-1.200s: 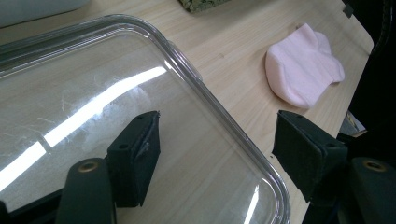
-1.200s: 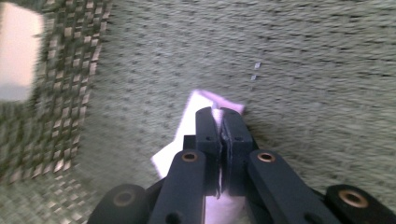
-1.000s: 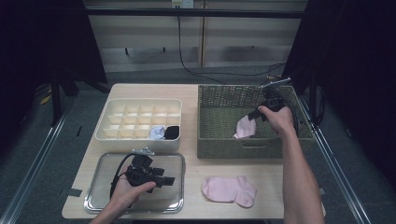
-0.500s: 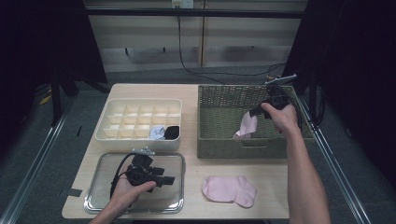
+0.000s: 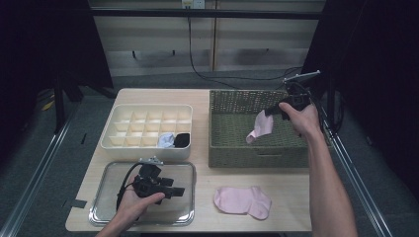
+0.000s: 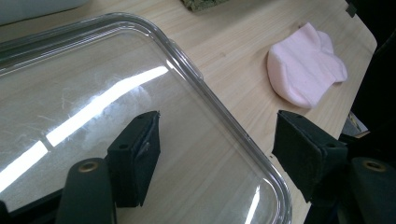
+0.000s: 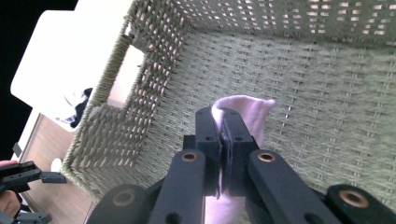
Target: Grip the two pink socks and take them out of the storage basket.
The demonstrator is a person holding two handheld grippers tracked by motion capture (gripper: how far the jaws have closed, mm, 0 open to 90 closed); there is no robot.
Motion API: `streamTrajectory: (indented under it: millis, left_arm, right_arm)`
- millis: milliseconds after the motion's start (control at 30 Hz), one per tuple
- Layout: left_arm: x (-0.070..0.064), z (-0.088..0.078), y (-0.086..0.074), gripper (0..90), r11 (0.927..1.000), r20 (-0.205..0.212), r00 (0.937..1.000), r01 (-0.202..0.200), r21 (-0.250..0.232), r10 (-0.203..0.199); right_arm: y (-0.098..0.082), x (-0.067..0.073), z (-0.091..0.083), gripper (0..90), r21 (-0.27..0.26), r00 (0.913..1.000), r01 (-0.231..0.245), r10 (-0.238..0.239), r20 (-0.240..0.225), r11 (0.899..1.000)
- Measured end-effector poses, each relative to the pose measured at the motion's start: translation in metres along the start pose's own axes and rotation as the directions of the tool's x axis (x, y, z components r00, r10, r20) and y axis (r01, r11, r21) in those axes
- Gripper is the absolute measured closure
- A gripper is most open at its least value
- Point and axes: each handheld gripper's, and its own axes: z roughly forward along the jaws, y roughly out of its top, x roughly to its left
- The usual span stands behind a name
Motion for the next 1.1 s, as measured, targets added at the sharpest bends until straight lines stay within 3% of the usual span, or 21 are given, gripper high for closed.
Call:
streamTrajectory:
  millis: [400,667,1100]
  left_arm:
    - [0.0,-0.001,-0.001,31.8,1.0,-0.007,1.0,0.001,0.001,-0.001]
    - [-0.001,0.001,0.001,31.9,1.0,-0.009,0.9999,0.005,0.0,-0.005]
    - [-0.005,0.002,0.008,32.4,0.9999,0.002,1.0,0.003,-0.012,-0.003]
  right_arm:
    - [0.001,0.006,-0.017,87.3,-0.058,0.9993,-0.007,0.005,-0.037,0.998]
    - [0.004,0.017,-0.036,87.0,-0.113,0.9983,0.012,-0.019,-0.056,0.993]
    - [0.004,0.03,-0.055,86.9,-0.156,0.9963,0.036,-0.048,-0.072,0.987]
